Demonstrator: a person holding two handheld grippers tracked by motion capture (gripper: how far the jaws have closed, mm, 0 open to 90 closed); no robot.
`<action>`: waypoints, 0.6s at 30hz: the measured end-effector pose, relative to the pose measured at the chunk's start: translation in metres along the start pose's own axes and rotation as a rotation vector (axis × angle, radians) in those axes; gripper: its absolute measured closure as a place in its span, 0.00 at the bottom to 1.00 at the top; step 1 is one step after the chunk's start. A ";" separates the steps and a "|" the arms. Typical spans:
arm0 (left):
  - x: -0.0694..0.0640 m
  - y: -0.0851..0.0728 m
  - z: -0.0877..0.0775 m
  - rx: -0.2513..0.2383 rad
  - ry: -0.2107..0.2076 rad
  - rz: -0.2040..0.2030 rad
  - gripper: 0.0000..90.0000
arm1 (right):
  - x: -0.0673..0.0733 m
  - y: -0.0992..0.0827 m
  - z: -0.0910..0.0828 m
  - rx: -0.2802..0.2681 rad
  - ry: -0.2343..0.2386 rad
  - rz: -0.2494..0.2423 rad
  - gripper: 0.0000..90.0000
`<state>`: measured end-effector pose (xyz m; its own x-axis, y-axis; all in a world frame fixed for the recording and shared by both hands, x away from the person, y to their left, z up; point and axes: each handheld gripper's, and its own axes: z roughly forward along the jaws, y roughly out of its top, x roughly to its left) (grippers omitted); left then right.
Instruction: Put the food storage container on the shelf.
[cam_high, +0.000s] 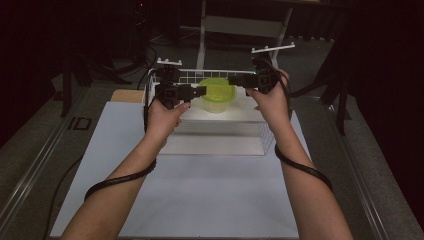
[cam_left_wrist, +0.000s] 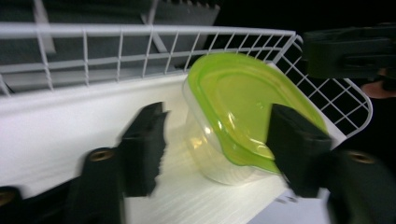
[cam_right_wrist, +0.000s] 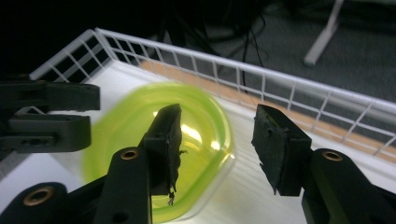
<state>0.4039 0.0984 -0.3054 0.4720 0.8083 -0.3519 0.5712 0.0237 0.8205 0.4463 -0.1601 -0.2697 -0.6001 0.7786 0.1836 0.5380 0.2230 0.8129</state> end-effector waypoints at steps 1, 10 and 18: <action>-0.001 -0.001 -0.004 -0.003 -0.011 0.013 0.34 | 0.003 -0.001 -0.004 -0.008 0.010 -0.006 0.58; -0.012 -0.030 -0.032 -0.102 -0.046 0.120 0.16 | 0.032 -0.033 -0.027 -0.033 0.093 -0.043 0.99; -0.029 -0.081 -0.051 -0.167 0.006 0.291 0.00 | 0.049 -0.074 -0.019 -0.028 0.146 -0.047 1.00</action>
<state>0.3097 0.1030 -0.3382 0.5945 0.7990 -0.0899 0.2951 -0.1128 0.9488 0.3656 -0.1500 -0.3104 -0.7053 0.6735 0.2214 0.4913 0.2393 0.8375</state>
